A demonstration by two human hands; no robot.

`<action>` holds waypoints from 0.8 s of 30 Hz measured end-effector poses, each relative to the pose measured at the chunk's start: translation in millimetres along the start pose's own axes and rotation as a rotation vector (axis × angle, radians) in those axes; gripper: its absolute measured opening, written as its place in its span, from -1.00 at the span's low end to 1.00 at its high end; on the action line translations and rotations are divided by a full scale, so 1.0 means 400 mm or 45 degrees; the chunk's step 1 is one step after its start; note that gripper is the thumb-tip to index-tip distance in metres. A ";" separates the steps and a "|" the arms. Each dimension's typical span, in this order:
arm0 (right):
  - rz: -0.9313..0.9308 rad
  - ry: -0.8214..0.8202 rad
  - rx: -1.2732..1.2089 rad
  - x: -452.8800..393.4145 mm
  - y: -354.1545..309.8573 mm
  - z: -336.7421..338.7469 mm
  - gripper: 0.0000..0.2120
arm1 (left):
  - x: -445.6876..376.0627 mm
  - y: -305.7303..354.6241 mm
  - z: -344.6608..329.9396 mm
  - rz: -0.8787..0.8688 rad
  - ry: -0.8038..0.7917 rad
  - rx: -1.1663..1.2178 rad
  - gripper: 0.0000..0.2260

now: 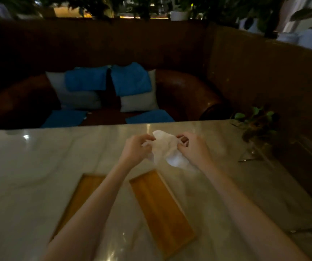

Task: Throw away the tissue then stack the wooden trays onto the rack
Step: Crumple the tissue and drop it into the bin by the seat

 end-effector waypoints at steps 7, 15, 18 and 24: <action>0.054 -0.084 -0.030 0.080 -0.367 -0.240 -0.82 | 0.151 -0.221 0.378 0.126 0.108 -0.067 -0.77; 0.143 -0.290 -0.166 0.187 -0.730 -0.496 -0.79 | 0.359 -0.448 0.758 0.378 0.189 0.013 -0.74; 0.210 -0.401 -0.163 0.222 -0.856 -0.583 -0.77 | 0.437 -0.519 0.863 0.457 0.247 0.067 -0.76; 0.435 -0.624 -0.166 0.306 -1.095 -0.752 -0.74 | 0.617 -0.683 1.053 0.698 0.382 0.057 -0.71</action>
Point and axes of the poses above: each hand's wrist, its own x-axis away from the middle knuckle, its own z-axis out of the back of the hand, y = z × x, the point moved 2 cm from there along -x, towards the middle knuckle, and after that the axes turned 10 degrees about x, right-handed, at the moved point
